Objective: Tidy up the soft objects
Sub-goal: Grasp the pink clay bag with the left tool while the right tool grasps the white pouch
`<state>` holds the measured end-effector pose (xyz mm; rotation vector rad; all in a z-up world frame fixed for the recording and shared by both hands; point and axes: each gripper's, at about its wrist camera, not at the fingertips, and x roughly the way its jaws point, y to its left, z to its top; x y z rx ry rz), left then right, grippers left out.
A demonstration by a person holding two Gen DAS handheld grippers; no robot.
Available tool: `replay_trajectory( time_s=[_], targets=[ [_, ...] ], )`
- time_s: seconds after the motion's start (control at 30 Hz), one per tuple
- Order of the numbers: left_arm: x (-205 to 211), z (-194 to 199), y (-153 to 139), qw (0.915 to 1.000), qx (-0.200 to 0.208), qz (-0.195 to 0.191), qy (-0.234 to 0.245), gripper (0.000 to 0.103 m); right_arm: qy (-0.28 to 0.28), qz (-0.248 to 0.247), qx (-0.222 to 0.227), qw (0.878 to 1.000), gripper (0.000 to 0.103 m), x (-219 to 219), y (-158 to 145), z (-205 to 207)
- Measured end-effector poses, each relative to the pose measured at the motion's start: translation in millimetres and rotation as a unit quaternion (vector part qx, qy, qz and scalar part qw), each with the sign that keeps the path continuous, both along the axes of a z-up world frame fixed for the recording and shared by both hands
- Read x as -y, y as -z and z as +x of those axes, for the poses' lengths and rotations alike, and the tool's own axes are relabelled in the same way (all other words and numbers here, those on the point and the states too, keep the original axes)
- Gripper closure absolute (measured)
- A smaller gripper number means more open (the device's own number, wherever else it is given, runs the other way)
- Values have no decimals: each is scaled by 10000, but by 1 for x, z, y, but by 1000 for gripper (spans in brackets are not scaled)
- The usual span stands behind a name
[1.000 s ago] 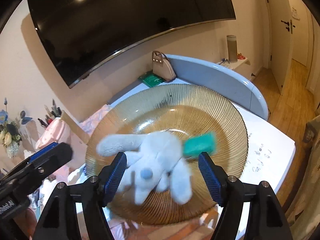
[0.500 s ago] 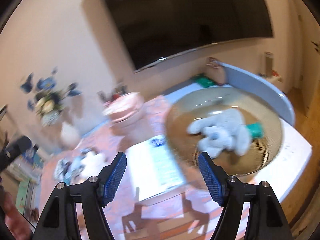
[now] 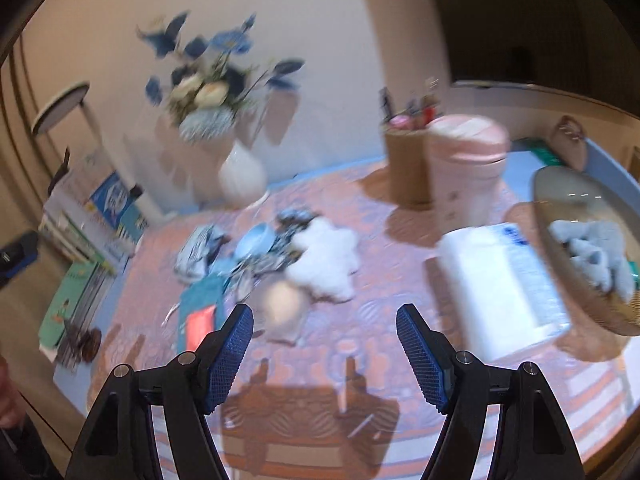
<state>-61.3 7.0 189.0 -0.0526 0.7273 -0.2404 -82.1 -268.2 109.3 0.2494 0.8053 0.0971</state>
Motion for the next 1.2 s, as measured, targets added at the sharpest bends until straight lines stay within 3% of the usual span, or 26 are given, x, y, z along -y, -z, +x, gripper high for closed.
replay_trajectory(
  time_s=[0.13, 0.3, 0.4, 0.6, 0.67, 0.83, 0.9, 0.97, 1.2],
  targets=[
    [11, 15, 62, 9978, -506, -374, 206, 26, -131, 36, -274, 9995, 30, -15, 20, 16],
    [35, 31, 127, 9954, -869, -358, 205, 28, -181, 394, -647, 9970, 30, -19, 46, 43],
    [44, 39, 147, 9948, -970, -235, 220, 34, -183, 609, -847, 9944, 30, -21, 61, 61],
    [49, 48, 157, 9952, -935, -192, 216, 37, -221, 586, -1047, 9925, 30, -39, 77, 87],
    [51, 50, 161, 9946, -985, -178, 257, 48, -224, 492, -1033, 9932, 30, -47, 80, 94],
    [58, 50, 166, 9950, -929, -48, 359, 64, -180, 283, -1079, 9936, 30, -55, 89, 102],
    [60, 48, 167, 9955, -865, 15, 380, 65, -198, 265, -1015, 9943, 47, -54, 89, 99],
    [59, 46, 166, 9955, -839, -43, 438, 66, -207, 137, -962, 9951, 54, -54, 87, 96],
    [53, 31, 153, 9958, -676, -303, 535, 67, -435, -101, -751, 9962, 60, -49, 72, 64]
  ],
)
